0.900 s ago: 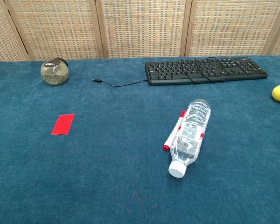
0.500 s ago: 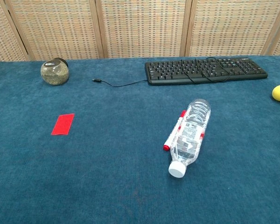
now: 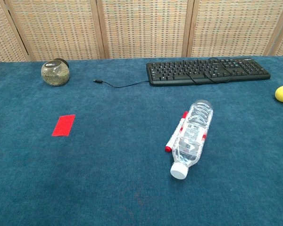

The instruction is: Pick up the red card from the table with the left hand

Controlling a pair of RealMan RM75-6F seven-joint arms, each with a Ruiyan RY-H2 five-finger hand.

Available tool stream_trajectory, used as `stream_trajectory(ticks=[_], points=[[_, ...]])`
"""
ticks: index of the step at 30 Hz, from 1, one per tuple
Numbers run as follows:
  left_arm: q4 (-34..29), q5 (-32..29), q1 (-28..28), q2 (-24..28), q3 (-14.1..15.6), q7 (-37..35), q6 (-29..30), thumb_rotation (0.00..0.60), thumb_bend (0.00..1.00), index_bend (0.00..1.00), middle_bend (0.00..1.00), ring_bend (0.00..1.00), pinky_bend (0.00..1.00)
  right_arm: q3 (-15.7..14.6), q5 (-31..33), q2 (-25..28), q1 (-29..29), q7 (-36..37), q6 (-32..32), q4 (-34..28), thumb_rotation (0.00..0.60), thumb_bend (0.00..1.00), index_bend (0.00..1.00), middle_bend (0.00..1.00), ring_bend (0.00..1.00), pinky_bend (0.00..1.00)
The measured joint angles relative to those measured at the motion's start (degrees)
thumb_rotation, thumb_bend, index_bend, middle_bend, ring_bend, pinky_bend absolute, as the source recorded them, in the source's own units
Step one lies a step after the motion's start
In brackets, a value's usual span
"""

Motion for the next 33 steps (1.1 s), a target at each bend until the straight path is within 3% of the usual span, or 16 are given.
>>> stream_trajectory(ticks=[6, 9, 20, 33], points=[[9.85, -1.64, -8.35, -7.85, -2.47, -0.79, -7.52, 0.600, 0.02, 0.10, 0.00, 0.00, 0.00, 0.38, 1.69, -0.24, 0.85, 0.52, -2.25, 0.77, 0.600, 0.00, 0.00, 0.00, 0.00, 0.00], [11.27, -3.04, -10.39, -10.23, -2.91, 0.95, -9.59, 0.600, 0.05, 0.14, 0.00, 0.00, 0.00, 0.39, 1.99, -0.42, 1.26, 0.72, -3.11, 1.00, 0.600, 0.00, 0.00, 0.00, 0.00, 0.00], [11.88, -6.94, -12.56, -13.57, -2.39, 3.57, -11.40, 0.600, 0.13, 0.32, 0.00, 0.00, 0.00, 0.28, 1.92, -0.33, 1.36, 1.51, -3.15, 1.14, 0.600, 0.00, 0.00, 0.00, 0.00, 0.00], [11.65, -14.18, -14.69, -15.43, -2.48, 6.21, -16.16, 0.600, 0.13, 0.35, 0.00, 0.00, 0.00, 0.46, 2.55, -0.10, 1.55, 2.70, -3.58, 1.51, 0.600, 0.00, 0.00, 0.00, 0.00, 0.00]])
